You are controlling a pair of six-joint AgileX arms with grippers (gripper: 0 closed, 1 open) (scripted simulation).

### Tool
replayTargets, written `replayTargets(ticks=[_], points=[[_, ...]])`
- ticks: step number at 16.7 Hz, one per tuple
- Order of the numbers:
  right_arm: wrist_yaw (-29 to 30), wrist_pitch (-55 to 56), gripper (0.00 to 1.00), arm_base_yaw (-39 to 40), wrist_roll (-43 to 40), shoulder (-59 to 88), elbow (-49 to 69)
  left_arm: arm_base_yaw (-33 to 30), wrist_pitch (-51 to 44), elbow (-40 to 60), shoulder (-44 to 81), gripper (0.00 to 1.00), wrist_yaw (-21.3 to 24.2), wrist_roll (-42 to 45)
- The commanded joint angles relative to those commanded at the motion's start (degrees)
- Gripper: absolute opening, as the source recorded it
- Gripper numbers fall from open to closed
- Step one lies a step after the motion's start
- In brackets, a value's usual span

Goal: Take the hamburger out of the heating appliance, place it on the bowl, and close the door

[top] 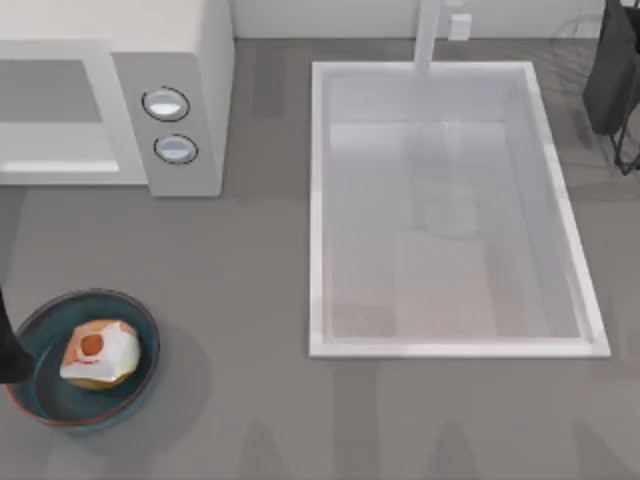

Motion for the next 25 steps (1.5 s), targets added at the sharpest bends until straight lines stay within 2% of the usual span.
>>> replayTargets(ticks=[9, 19, 25], points=[[0.00, 0.00, 1.00, 0.00, 0.00, 0.00, 0.00, 0.00, 0.00, 0.00, 0.00, 0.02, 0.00, 0.00], [0.00, 0.00, 1.00, 0.00, 0.00, 0.00, 0.00, -0.13, 0.06, 0.17, 0.22, 0.00, -0.12, -0.01], [0.00, 0.00, 1.00, 0.00, 0.00, 0.00, 0.00, -2.27, 1.13, 2.98, 4.11, 0.00, -2.26, 0.06]])
